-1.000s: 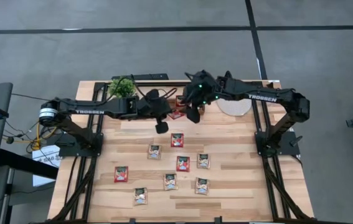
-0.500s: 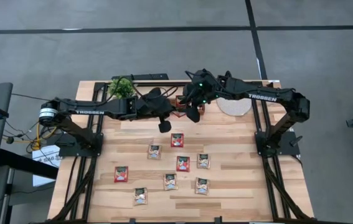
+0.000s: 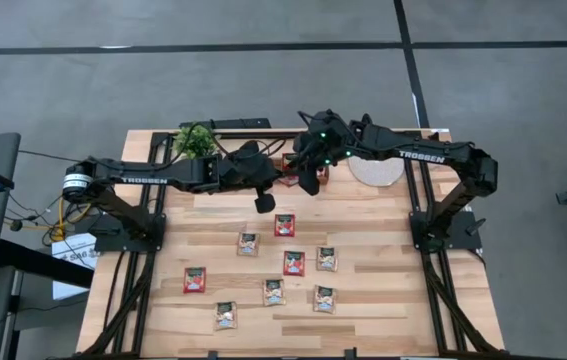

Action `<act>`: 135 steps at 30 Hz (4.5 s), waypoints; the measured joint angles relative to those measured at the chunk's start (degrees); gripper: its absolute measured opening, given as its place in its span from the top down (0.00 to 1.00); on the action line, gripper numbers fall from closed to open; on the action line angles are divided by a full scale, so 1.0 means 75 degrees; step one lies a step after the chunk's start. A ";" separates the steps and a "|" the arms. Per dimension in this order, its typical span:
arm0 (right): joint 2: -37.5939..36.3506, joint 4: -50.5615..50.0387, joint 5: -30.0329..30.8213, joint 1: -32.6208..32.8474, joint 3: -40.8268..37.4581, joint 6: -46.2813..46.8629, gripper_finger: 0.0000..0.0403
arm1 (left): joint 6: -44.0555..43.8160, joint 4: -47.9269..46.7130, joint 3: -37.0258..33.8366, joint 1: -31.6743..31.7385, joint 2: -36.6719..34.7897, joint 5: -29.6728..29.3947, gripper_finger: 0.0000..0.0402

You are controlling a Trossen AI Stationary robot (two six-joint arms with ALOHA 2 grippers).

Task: Pick & Place Tea
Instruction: Put the red tea bag into the middle section of the wooden organizer

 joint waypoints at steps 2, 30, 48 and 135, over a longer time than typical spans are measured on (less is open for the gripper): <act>0.0000 0.0036 -0.0069 0.0000 0.0000 0.0018 0.89 | 0.0028 0.0000 0.0000 -0.0003 0.0000 0.0000 0.93; -0.0006 0.0028 0.0238 0.0003 0.0000 0.0543 1.00 | 0.0054 0.0010 0.0000 0.0003 0.0000 -0.0134 0.90; 0.0589 0.0441 0.1001 -0.0567 0.0003 0.0122 1.00 | -0.0120 -0.1859 -0.0003 0.0071 -0.0676 -0.1890 0.82; 0.1606 1.0251 0.0906 -0.1979 -0.5228 0.2475 1.00 | -0.1421 -0.2632 -0.0006 0.0131 -0.0702 -0.0968 0.82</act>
